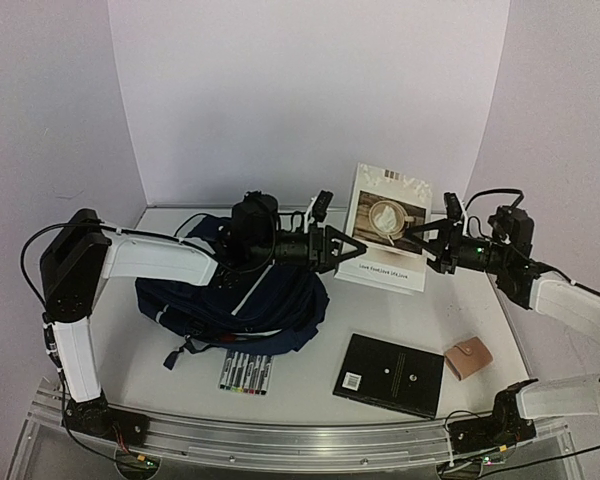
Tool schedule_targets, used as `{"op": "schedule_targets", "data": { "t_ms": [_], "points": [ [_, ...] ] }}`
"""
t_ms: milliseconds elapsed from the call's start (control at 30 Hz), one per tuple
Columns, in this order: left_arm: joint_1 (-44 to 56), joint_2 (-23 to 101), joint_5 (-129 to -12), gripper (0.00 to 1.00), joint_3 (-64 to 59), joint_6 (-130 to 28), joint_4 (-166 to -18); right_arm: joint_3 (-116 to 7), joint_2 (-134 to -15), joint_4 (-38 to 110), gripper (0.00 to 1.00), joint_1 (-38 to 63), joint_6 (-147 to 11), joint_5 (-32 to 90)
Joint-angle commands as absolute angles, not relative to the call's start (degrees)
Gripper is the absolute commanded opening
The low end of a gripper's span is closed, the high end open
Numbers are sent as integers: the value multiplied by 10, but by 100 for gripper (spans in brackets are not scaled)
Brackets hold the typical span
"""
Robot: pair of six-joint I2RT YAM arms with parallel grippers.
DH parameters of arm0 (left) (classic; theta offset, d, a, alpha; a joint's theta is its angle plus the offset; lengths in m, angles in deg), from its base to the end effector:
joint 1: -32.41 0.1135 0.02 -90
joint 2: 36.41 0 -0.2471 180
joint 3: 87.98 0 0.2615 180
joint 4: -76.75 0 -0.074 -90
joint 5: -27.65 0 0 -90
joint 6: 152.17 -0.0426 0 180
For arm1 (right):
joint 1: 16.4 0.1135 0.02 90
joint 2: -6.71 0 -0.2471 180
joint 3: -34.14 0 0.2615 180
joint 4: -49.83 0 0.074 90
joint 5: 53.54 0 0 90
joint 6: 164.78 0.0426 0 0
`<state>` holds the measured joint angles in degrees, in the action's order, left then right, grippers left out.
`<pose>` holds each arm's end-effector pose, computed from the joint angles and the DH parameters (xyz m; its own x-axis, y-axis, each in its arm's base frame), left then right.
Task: Pack the student bag
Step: Pick up the book from the center of the board.
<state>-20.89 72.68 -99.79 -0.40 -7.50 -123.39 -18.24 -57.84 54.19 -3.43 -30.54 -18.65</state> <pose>0.2493 -0.3778 0.2486 -0.8239 0.0215 -0.5663 0.5665 0.0083 -0.8240 0.2522 0.0940 0.2681 -0.7369 0.2398 -0.6320 -0.5669 0.2900 0.7710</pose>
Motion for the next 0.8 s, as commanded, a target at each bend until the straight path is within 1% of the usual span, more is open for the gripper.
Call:
{"op": "schedule_targets", "data": {
  "t_ms": [0,67,167,233,300,500,633,700,767],
  "points": [
    [-210,699,-1038,32,29,-101,-1220,-192,-570,658,63,-30,-256,-237],
    [-210,702,-1041,32,34,-102,-1214,-177,-575,717,59,-29,-215,-241],
    [-210,704,-1043,32,35,-101,-1211,-164,-580,761,52,-28,-186,-240],
    [-210,709,-1048,32,39,-97,-1207,-163,-583,771,54,-24,-184,-240],
    [-211,713,-1057,32,43,-92,-1207,-162,-587,778,58,-21,-183,-241],
    [-210,716,-1060,32,42,-87,-1210,-160,-591,788,58,-15,-180,-237],
    [-209,718,-1057,33,42,-87,-1204,-158,-590,796,48,-11,-176,-233],
    [-206,718,-1052,36,42,-88,-1195,-155,-585,799,43,-11,-173,-223],
    [-202,714,-1044,43,36,-92,-1184,-150,-578,799,39,-12,-172,-206]
  ]
}}
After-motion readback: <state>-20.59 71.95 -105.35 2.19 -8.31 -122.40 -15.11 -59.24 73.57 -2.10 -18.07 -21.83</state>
